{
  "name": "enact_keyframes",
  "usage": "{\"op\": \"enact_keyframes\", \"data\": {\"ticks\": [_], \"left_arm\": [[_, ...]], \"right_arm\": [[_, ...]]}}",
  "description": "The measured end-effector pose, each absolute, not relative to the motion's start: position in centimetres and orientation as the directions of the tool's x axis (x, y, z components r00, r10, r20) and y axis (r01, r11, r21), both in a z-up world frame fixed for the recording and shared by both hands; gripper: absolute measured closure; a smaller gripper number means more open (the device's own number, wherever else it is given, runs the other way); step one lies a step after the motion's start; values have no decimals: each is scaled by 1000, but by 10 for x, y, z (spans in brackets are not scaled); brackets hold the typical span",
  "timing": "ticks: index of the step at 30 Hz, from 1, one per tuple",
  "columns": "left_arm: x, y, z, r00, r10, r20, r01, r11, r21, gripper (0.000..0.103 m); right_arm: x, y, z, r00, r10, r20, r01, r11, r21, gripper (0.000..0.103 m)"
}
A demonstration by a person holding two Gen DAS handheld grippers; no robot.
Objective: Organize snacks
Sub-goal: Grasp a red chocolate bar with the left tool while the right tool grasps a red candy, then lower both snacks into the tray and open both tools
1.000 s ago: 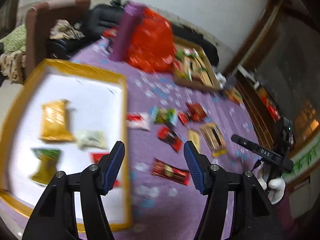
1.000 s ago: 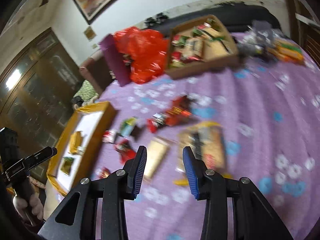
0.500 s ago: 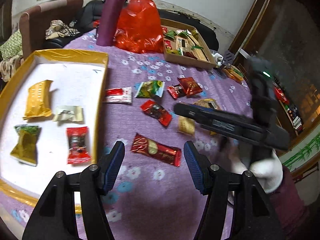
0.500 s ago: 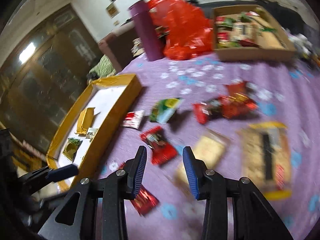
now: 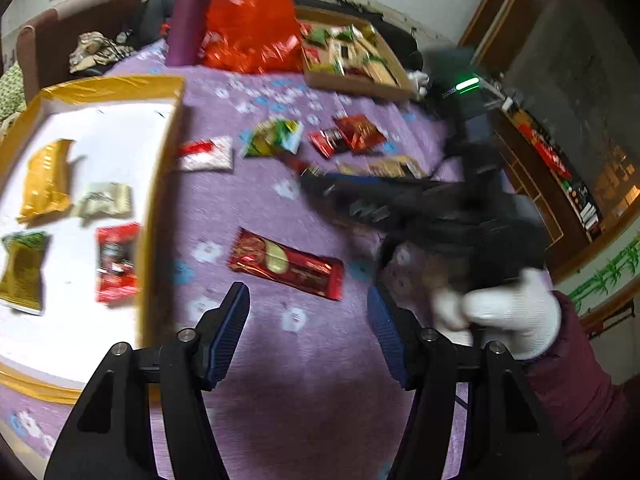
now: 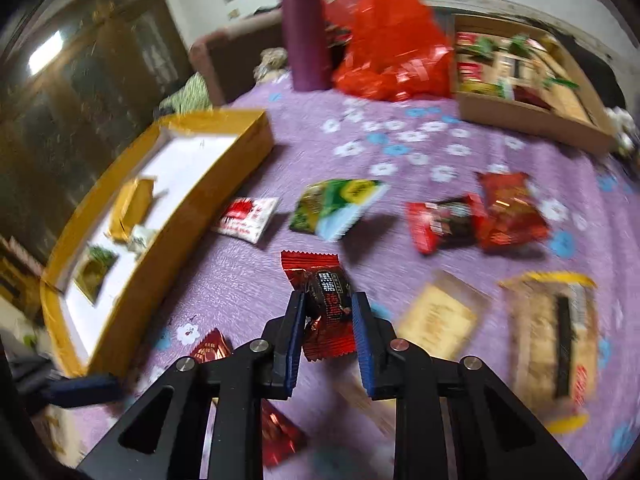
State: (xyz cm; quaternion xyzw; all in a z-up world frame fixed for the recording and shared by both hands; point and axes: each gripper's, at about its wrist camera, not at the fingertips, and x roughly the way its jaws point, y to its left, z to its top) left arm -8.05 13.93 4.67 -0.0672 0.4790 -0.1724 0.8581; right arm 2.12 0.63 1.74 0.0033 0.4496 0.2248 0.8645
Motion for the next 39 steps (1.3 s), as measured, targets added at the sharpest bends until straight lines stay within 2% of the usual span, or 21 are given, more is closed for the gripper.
{"op": "enact_keyframes", "data": {"ticks": [6,8,10,11,15,20,21,22,26,31,35,39], "left_arm": [[-49,119,16,421,-283,-862,149,959,-242,44],[-41,109,18,461,-229,-857,150,972,-178,45],[-35,102,15,479,-213,-851,167,975,-150,67],[-33,99,14,492,-203,-846,182,975,-127,72],[-28,94,13,505,-166,-847,187,979,-80,73],[-33,72,10,559,-84,-825,249,966,70,72],[-33,72,11,565,-81,-821,257,963,82,78],[-35,73,11,562,-105,-821,272,960,63,82],[-39,90,18,579,-146,-802,246,969,1,82],[-56,135,49,648,-188,-738,174,980,-97,82],[-76,186,70,709,-160,-687,86,986,-141,81],[-86,234,70,734,-97,-672,-15,987,-159,81]], "right_arm": [[0,-51,41,550,467,-692,-346,882,320,80],[-4,-63,43,565,481,-671,-339,876,342,80],[-5,-71,43,573,488,-658,-333,873,358,80],[-4,-76,42,571,496,-654,-328,868,372,80],[-1,-86,40,566,513,-645,-311,858,410,80],[-4,-91,43,575,519,-633,-306,853,422,80],[-5,-91,44,579,517,-631,-308,855,418,80],[-6,-91,44,582,515,-630,-309,856,415,80],[-7,-88,41,590,502,-632,-303,864,402,80],[-10,-80,38,599,492,-632,-315,870,378,80],[-13,-64,38,585,494,-643,-333,870,364,80],[-22,-38,48,564,520,-642,-381,853,357,81]]}}
